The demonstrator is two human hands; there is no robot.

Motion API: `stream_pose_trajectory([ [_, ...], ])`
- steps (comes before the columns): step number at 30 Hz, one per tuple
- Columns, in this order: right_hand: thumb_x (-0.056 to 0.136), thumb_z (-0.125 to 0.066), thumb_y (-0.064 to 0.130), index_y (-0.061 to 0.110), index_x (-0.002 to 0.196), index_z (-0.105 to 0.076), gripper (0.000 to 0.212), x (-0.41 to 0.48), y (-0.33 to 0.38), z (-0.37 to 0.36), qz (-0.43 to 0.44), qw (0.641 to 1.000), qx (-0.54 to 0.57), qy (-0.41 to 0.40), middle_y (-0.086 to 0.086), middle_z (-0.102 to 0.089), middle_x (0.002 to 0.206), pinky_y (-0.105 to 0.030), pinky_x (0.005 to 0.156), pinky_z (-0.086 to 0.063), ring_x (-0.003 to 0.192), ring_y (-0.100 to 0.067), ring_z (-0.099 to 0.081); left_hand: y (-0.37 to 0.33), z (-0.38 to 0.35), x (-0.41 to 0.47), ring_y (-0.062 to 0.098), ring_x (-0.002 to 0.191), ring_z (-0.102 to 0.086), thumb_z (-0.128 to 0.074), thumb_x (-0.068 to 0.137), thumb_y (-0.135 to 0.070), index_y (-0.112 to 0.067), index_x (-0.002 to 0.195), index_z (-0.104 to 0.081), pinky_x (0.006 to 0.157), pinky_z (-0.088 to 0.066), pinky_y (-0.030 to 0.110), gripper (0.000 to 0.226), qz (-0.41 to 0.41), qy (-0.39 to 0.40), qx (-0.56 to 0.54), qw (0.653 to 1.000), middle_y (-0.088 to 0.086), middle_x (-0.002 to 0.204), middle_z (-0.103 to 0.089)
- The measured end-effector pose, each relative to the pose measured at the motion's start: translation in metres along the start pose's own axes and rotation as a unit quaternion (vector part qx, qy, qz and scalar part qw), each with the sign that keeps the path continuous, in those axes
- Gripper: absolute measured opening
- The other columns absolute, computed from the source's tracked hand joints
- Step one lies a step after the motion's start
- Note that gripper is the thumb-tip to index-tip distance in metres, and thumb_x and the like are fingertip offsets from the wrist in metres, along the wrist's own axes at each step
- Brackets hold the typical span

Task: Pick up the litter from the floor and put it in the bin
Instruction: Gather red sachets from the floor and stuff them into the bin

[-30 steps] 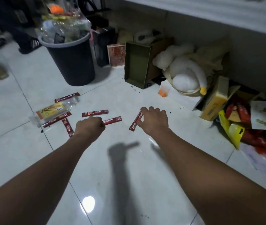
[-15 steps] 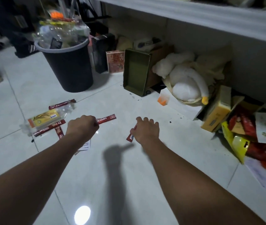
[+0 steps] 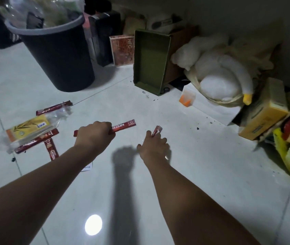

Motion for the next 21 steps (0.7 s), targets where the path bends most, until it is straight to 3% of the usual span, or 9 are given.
stream_pose_trajectory([
  [4,0.091,-0.048,0.009,0.027,0.135,-0.040,0.048,0.009,0.008,-0.013,0.031,0.999,-0.033,-0.006,-0.021,-0.032,0.137,-0.045,0.099,-0.037,0.118,-0.035,-0.038,0.008,-0.013,0.001,0.027,0.071,-0.047,-0.042,0.094,-0.026,-0.018,0.084,-0.053,0.058,-0.029,0.030,0.017,-0.008,0.006,-0.006,1.000,-0.004,0.065,-0.042],
  [8,0.091,-0.045,-0.001,0.022,0.138,-0.039,0.053,0.013,-0.001,-0.017,0.045,0.997,-0.052,-0.045,-0.018,-0.040,0.125,-0.041,0.091,-0.042,0.110,-0.035,-0.045,0.017,-0.015,0.003,0.028,0.071,-0.047,-0.041,0.094,-0.025,-0.020,0.079,-0.048,0.064,-0.029,0.030,0.017,0.004,0.012,-0.011,1.000,-0.004,0.064,-0.041],
  [12,0.092,-0.048,0.003,0.028,0.152,-0.011,0.075,0.002,-0.011,-0.018,0.077,0.994,-0.064,-0.043,-0.015,-0.049,0.117,-0.037,0.086,-0.043,0.106,-0.031,-0.051,0.021,-0.015,0.003,0.029,0.071,-0.047,-0.042,0.093,-0.024,-0.018,0.079,-0.048,0.061,-0.028,0.030,0.017,0.013,0.013,-0.011,1.000,-0.003,0.064,-0.041],
  [13,0.091,-0.049,0.005,0.026,0.151,-0.011,0.074,0.000,-0.013,-0.017,0.079,0.994,-0.065,-0.034,-0.014,-0.050,0.118,-0.036,0.087,-0.043,0.107,-0.030,-0.052,0.020,-0.014,0.002,0.028,0.071,-0.048,-0.042,0.094,-0.024,-0.019,0.078,-0.047,0.061,-0.029,0.030,0.017,0.011,0.012,-0.010,1.000,-0.003,0.065,-0.042],
  [18,0.094,-0.049,0.012,0.018,0.139,-0.025,0.052,-0.015,-0.019,0.005,0.050,0.996,-0.034,-0.058,-0.007,-0.061,0.112,-0.031,0.069,-0.037,0.101,-0.025,-0.061,0.015,-0.002,-0.004,0.028,0.071,-0.048,-0.042,0.094,-0.025,-0.020,0.078,-0.046,0.062,-0.031,0.029,0.018,0.008,0.008,-0.008,1.000,-0.003,0.064,-0.041],
  [21,0.098,-0.050,0.023,0.014,0.123,-0.047,0.027,-0.025,-0.021,0.032,0.063,0.995,-0.055,-0.062,-0.004,-0.065,0.110,-0.029,0.067,-0.034,0.101,-0.025,-0.065,0.014,0.014,-0.009,0.026,0.073,-0.053,-0.041,0.096,-0.031,-0.019,0.082,-0.051,0.061,-0.033,0.029,0.020,-0.001,0.009,0.003,1.000,-0.003,0.067,-0.043],
])
Point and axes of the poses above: each hand's wrist, its own x-axis towards the middle knuckle, its own z-axis out of the back of the hand, y = z × x, the point moved 4 cm from there along x, towards the middle knuckle
